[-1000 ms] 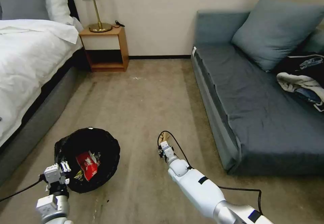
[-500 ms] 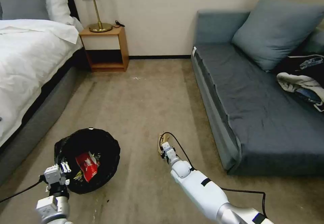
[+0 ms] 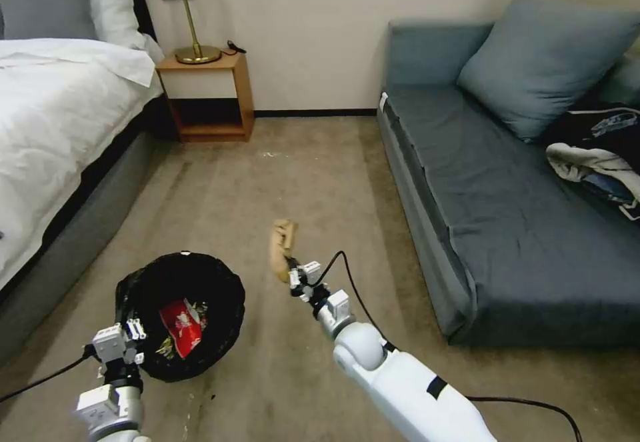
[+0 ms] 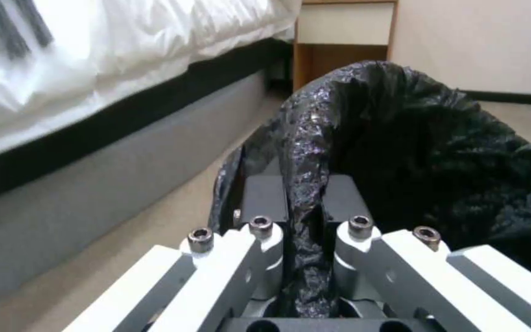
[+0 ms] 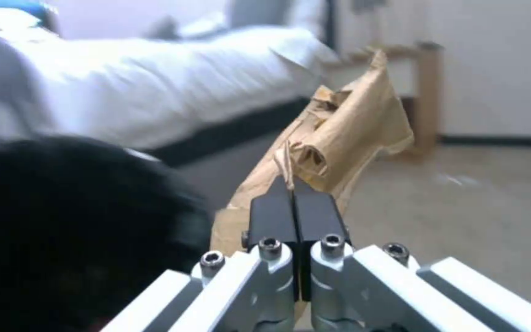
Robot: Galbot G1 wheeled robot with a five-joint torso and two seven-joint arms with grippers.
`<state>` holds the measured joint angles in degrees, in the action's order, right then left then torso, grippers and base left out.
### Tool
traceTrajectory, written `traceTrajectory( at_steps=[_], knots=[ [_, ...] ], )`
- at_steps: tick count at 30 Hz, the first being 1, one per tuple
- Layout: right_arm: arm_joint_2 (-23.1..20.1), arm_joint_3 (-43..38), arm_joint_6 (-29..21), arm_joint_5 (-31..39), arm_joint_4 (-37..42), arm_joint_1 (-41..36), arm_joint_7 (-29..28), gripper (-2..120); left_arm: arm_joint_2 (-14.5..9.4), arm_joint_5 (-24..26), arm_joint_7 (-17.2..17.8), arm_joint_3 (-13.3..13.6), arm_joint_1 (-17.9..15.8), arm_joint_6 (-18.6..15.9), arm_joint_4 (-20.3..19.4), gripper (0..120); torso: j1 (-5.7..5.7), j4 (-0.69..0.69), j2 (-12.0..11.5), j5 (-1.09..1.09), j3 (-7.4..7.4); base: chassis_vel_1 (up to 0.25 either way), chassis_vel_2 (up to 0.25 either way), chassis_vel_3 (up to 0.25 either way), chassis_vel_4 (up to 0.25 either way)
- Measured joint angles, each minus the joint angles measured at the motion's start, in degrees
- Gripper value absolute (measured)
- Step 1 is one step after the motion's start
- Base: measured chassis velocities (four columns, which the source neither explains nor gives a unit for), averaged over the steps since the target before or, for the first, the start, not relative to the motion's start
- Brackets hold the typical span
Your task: Pick up the trash bin, then pick up the garbage on the floor and place it into the trash bin.
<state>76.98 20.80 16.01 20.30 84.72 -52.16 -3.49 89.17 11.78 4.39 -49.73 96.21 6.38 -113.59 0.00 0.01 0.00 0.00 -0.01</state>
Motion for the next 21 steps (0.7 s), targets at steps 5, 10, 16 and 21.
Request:
traceTrajectory(
  at_steps=[5, 10, 16, 21],
  knots=[
    [0.25, 2.65, 3.61, -1.38, -0.08, -0.75, 4.35, 0, -0.03, 3.94, 0.44, 0.48, 0.50, -4.06, -2.98, 7, 0.00, 0.00, 0.00, 0.00, 0.00, 0.000, 0.000, 0.000, 0.000],
    [1.11, 4.48, 6.26, -4.10, -3.17, -1.17, 7.62, 0, 0.23, 7.41, 0.51, 1.40, 0.88, -8.25, -6.90, 7, 0.00, -0.01, 0.00, 0.01, 0.00, 0.000, 0.000, 0.000, 0.000],
    [1.02, 4.99, 6.26, -4.07, -3.08, -1.45, 9.67, 0, 0.91, 9.12, 0.40, 2.15, 1.53, -9.86, -7.97, 7, 0.00, 0.00, 0.00, 0.01, 0.01, 0.000, 0.000, 0.000, 0.000],
    [0.53, 4.98, 5.63, -5.07, -2.50, -1.91, 11.22, 0, 1.03, 9.28, 0.23, 2.29, 1.72, -9.96, -8.08, 7, 0.00, 0.00, 0.00, 0.00, 0.00, 0.000, 0.000, 0.000, 0.000]
  ],
)
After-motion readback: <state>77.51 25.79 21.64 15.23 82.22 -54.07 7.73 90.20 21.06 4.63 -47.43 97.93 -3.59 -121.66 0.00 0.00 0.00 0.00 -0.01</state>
